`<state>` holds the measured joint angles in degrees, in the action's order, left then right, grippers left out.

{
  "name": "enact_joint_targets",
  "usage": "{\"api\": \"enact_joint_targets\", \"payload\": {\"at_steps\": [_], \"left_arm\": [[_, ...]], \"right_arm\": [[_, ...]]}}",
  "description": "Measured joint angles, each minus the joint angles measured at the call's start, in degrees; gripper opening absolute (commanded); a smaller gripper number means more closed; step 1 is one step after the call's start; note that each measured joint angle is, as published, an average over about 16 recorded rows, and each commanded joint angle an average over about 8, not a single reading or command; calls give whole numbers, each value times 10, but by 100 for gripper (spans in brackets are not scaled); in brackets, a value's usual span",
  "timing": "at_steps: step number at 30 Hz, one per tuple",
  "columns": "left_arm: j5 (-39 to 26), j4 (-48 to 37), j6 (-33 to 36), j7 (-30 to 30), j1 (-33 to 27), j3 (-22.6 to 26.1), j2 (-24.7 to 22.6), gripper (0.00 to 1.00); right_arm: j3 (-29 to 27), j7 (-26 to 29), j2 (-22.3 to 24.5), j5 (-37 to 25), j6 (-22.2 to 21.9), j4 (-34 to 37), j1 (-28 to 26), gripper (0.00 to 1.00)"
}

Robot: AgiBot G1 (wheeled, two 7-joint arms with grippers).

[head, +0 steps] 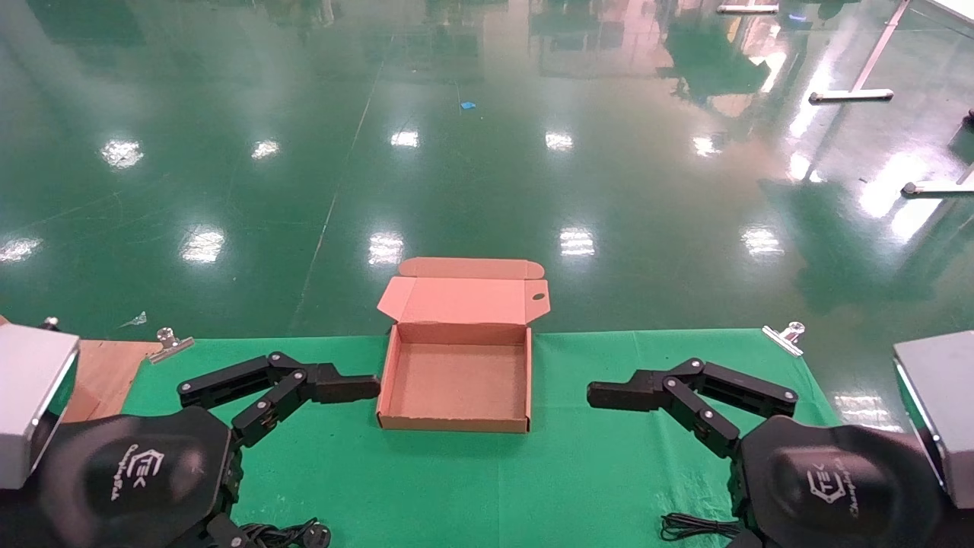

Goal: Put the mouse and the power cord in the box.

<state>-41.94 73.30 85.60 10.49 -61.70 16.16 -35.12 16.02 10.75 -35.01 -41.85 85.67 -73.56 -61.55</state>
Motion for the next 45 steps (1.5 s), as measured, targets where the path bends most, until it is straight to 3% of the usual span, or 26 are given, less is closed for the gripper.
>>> {"api": "enact_joint_targets", "payload": {"at_steps": [45], "left_arm": [[-16, -2, 1, -2, -7, 4, 3, 100]], "right_arm": [[7, -5, 2, -21, 2, 4, -10, 100]]}}
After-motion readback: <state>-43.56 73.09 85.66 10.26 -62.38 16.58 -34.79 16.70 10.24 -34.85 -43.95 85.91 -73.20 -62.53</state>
